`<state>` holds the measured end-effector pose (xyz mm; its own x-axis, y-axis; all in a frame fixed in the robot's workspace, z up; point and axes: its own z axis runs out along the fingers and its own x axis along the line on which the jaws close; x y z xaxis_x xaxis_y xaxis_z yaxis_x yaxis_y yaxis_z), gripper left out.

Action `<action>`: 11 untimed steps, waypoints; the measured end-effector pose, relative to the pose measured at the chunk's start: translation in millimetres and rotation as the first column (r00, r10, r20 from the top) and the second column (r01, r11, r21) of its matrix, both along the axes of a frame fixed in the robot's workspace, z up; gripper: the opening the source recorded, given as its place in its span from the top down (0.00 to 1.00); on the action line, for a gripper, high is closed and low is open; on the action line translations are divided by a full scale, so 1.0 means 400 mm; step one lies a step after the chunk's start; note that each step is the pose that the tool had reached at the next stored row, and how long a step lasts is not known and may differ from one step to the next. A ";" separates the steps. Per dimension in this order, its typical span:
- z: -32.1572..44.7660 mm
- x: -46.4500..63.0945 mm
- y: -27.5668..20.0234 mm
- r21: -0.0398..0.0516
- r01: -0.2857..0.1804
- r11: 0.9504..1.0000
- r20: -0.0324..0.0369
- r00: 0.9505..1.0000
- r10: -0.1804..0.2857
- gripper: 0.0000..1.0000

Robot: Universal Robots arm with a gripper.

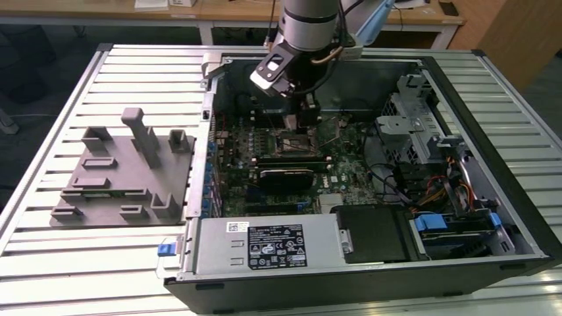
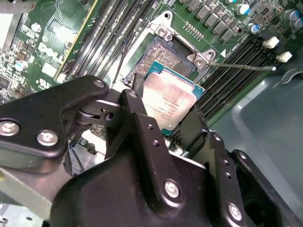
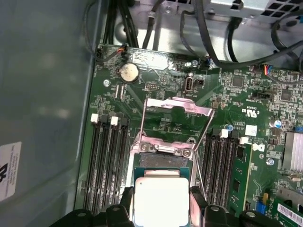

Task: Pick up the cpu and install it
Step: 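Place the cpu into insertion slot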

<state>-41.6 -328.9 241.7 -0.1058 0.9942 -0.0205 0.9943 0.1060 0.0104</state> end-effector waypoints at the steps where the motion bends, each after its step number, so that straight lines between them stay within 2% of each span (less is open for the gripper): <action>1: -0.002 0.000 0.000 0.000 0.010 1.000 0.002 1.000 -0.010 0.45; 11: -0.019 0.000 0.000 0.000 0.026 1.000 0.004 1.000 -0.026 0.45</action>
<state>-41.6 -329.0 233.9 -0.0797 0.9966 -0.0211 0.9967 0.0800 0.0143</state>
